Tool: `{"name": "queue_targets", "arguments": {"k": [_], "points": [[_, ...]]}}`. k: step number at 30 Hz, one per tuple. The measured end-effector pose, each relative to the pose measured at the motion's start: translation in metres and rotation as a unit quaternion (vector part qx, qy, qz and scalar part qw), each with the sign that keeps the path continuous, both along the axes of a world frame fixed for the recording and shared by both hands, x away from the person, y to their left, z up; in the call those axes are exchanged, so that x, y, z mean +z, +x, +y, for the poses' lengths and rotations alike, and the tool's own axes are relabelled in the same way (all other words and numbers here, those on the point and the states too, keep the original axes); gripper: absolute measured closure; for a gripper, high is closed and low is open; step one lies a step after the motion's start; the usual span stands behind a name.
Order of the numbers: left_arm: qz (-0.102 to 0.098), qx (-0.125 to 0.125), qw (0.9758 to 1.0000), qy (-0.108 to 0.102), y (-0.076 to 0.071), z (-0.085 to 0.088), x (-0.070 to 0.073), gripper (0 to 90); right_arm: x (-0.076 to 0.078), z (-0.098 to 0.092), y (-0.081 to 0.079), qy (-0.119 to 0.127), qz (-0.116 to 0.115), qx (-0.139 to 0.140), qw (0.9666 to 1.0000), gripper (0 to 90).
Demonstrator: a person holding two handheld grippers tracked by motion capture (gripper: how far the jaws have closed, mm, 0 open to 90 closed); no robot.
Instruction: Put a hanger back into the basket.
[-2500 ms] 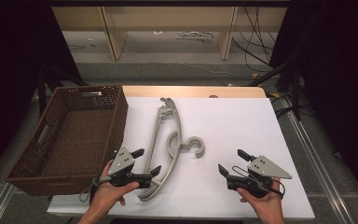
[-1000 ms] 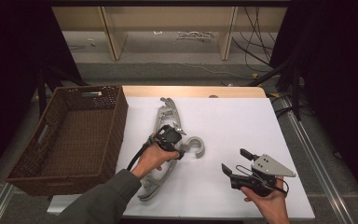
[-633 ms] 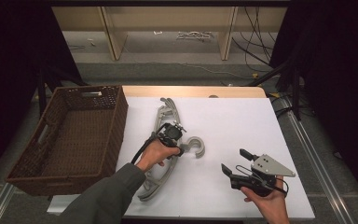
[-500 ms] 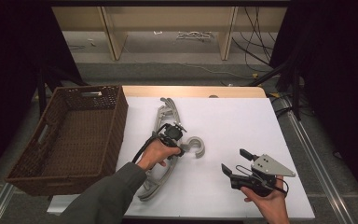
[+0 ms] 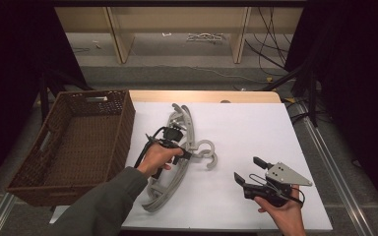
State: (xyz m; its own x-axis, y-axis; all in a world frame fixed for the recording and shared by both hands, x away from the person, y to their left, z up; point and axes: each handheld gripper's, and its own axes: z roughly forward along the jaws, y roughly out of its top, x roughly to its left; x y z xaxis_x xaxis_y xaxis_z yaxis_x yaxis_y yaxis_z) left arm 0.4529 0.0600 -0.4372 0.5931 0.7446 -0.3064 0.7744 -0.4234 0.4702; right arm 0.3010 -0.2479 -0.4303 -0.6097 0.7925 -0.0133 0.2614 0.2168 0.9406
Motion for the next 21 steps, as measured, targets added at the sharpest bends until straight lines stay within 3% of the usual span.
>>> {"name": "queue_targets", "arguments": {"k": [4, 8, 10, 13, 17, 18, 19, 21], "points": [[0.011, 0.033, 0.9983, -0.046, -0.001, 0.016, 0.009, 75.6, 0.0, 0.0, 0.0, 0.0, -0.001, 0.0, 1.0, 18.8], [0.011, 0.046, 0.9967, -0.066, -0.003, 0.024, 0.016, 76.7, -0.001, 0.0, 0.001, 0.001, -0.003, 0.0, 1.0, 18.8], [0.01, 0.079, 0.9911, -0.107, -0.004, 0.034, 0.021, 77.2, 0.0, 0.0, 0.0, 0.0, -0.003, 0.0, 1.0, 18.8], [0.01, 0.099, 0.9866, -0.129, -0.005, 0.046, 0.027, 77.8, -0.001, 0.0, 0.001, 0.003, -0.003, 0.002, 1.0, 18.8], [0.011, 0.106, 0.9833, -0.148, -0.005, 0.056, 0.031, 78.9, -0.002, 0.001, 0.001, 0.008, -0.001, 0.004, 1.0, 18.9], [0.011, 0.108, 0.9813, -0.159, -0.006, 0.059, 0.034, 79.5, -0.002, 0.002, 0.001, 0.007, 0.0, 0.003, 1.0, 19.0], [0.005, 0.116, 0.9768, -0.18, -0.007, 0.066, 0.039, 80.4, -0.001, 0.001, 0.001, 0.001, 0.0, 0.0, 1.0, 19.0], [-0.001, 0.113, 0.9753, -0.19, -0.007, 0.071, 0.043, 80.8, -0.001, 0.001, 0.001, 0.002, 0.0, 0.001, 1.0, 19.1]]}}
